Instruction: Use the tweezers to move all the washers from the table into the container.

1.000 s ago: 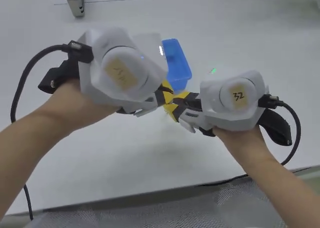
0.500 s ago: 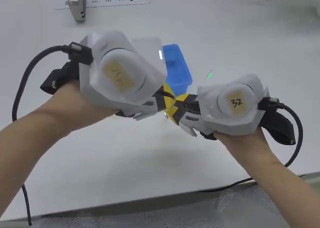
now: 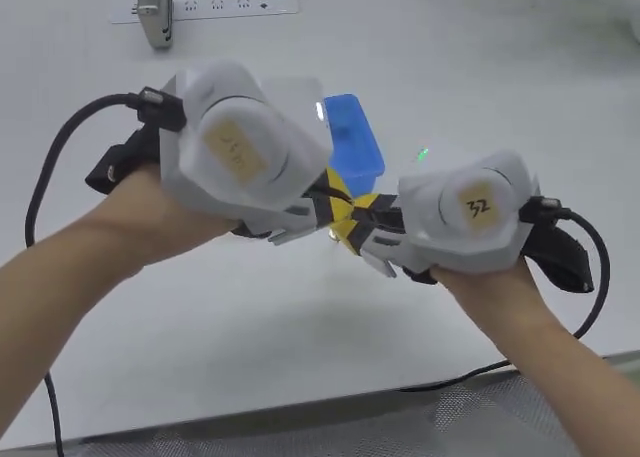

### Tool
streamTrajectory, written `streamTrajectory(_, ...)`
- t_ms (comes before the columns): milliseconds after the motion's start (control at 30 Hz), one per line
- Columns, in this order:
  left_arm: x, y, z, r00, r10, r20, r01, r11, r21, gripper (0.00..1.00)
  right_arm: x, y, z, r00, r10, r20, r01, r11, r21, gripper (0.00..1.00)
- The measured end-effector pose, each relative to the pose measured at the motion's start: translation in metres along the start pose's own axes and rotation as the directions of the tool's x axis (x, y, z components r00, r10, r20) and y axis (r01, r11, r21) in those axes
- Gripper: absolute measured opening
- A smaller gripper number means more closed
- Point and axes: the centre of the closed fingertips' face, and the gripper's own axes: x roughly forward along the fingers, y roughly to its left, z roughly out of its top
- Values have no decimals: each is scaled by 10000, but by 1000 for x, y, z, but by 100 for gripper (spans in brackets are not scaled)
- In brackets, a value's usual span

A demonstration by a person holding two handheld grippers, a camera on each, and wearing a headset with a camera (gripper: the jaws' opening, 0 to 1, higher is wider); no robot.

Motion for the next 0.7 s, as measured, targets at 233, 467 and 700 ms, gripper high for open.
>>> streamTrajectory(233, 3, -5, 4, 10000, 94, -15, -94, 9998, 190, 0, -3, 0, -2, 9999, -102, -61, 102, 9999, -125, 3)
streamTrajectory(467, -11, -6, 16, 9984, 509, 229, -515, 9984, 245, 0, -17, 5, 11, 9996, -251, 111, 255, 9987, -436, 3)
streamTrajectory(700, -32, 1, 25, 9890, 1347, 619, -1353, 9908, 59, 0, -23, 8, 33, 9994, -334, 127, 347, 9916, -1247, 3)
